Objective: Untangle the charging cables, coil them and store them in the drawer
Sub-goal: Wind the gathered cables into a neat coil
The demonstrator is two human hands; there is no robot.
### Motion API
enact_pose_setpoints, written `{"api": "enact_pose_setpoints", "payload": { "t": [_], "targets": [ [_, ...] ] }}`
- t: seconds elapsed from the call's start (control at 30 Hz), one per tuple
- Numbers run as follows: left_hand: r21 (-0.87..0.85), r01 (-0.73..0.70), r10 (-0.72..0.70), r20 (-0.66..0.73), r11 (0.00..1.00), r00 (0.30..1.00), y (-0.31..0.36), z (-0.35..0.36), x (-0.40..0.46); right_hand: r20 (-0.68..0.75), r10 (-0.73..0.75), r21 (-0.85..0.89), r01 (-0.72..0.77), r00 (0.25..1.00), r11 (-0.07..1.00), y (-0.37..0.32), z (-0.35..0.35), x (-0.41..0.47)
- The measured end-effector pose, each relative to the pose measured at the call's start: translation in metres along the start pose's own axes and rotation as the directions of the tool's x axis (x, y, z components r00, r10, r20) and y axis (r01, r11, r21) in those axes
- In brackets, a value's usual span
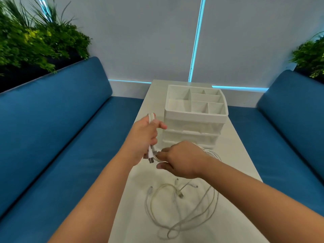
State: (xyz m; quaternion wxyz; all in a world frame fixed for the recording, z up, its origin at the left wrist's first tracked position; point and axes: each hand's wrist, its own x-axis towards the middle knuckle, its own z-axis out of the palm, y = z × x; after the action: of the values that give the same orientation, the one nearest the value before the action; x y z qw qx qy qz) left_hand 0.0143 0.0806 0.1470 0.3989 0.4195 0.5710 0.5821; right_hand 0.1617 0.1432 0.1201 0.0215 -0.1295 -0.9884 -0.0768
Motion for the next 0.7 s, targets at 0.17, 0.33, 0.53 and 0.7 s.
{"api": "enact_pose_setpoints", "payload": {
  "t": [0.17, 0.33, 0.53, 0.7],
  "targets": [
    [0.414, -0.023, -0.054, 0.172, 0.910, 0.984, 0.009, 0.005, -0.006, 0.039, -0.103, 0.039, 0.101, 0.994, 0.994, -0.005, -0.012, -0.005],
    [0.526, -0.038, -0.092, 0.218, 0.850, 0.972, 0.020, 0.011, -0.008, -0.025, -0.095, 0.089, 0.097, 0.995, 0.991, -0.009, -0.012, -0.005],
    [0.685, -0.112, -0.034, 0.197, 0.720, 0.980, 0.011, 0.006, -0.002, 0.035, -0.012, 0.043, 0.011, 0.999, 0.999, 0.005, -0.010, -0.011],
    [0.618, -0.199, 0.068, 0.229, 0.761, 0.971, -0.009, 0.015, -0.004, -0.054, -0.012, 0.145, 0.020, 0.998, 0.989, 0.007, -0.013, -0.013]
  ]
}}
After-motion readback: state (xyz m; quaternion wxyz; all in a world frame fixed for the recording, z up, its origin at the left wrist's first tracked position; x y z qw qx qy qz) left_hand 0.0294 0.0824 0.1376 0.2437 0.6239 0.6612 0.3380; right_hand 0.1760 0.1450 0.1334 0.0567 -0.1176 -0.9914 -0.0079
